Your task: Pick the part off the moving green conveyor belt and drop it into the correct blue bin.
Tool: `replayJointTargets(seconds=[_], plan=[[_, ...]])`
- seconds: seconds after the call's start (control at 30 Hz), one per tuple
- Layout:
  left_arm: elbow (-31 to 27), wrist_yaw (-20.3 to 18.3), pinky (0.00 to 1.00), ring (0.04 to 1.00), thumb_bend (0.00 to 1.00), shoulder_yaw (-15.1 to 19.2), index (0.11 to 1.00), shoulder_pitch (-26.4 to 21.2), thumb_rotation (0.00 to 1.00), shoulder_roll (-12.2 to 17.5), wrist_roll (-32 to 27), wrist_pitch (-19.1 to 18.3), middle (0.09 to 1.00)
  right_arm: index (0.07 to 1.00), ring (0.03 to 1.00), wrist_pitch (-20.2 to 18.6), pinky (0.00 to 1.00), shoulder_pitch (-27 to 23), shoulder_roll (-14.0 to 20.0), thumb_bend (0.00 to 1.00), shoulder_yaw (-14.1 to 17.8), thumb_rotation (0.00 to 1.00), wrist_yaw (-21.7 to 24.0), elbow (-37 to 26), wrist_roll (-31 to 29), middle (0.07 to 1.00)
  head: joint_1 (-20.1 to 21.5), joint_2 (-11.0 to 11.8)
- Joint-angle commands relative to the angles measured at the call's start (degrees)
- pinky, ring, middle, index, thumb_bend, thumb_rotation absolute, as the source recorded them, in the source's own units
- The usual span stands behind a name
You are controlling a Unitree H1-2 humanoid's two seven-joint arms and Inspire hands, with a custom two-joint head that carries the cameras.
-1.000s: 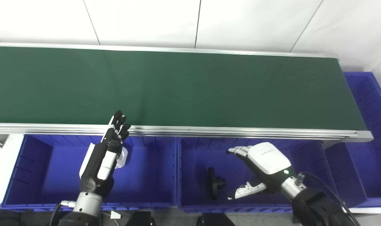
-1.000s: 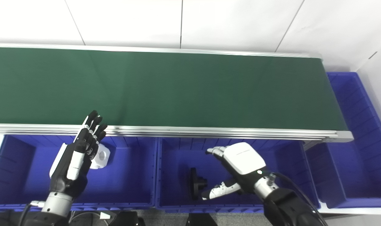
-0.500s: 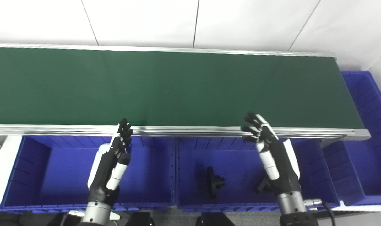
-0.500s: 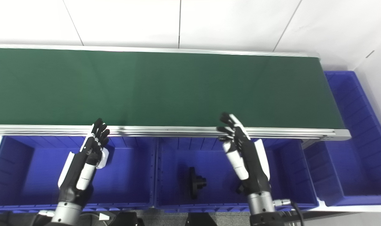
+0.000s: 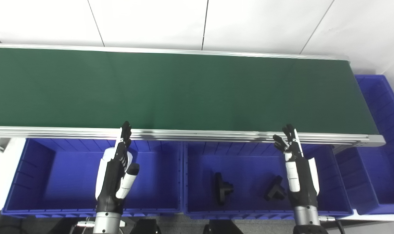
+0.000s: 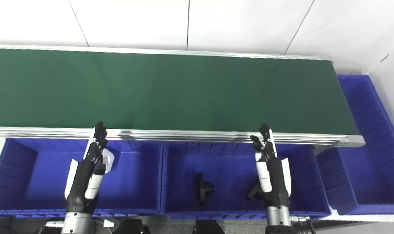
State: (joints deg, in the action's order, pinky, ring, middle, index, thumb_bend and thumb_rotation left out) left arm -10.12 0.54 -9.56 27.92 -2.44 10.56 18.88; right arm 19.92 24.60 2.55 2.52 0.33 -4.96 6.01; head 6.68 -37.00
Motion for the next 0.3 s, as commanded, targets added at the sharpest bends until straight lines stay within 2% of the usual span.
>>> replayJointTargets(seconds=[0.0, 0.17, 0.27], plan=[[-0.70, 1.01, 1.00, 1.000, 0.70, -0.13, 1.000, 0.11, 0.96, -0.39, 0.94, 2.03, 1.000, 0.982, 0.866, 3.15, 0.84, 0.19, 0.20, 0.56, 0.00, 1.00, -0.93, -0.95, 0.86, 0.963, -0.19, 0.11], [-0.62, 1.38, 1.00, 1.000, 0.70, -0.10, 1.000, 0.25, 0.97, -0.77, 2.36, 1.29, 1.000, 0.984, 0.869, 3.29, 0.85, 0.21, 0.46, 0.55, -0.13, 1.00, -1.05, -0.66, 1.50, 0.965, -0.74, 0.40], [-0.25, 1.49, 1.00, 1.000, 0.66, -0.26, 1.000, 0.17, 0.97, -0.84, 2.27, 1.75, 1.000, 0.982, 0.868, 3.98, 0.84, 0.01, 0.68, 0.52, -0.23, 1.00, -1.25, -0.18, 2.11, 0.967, -1.00, 0.70]])
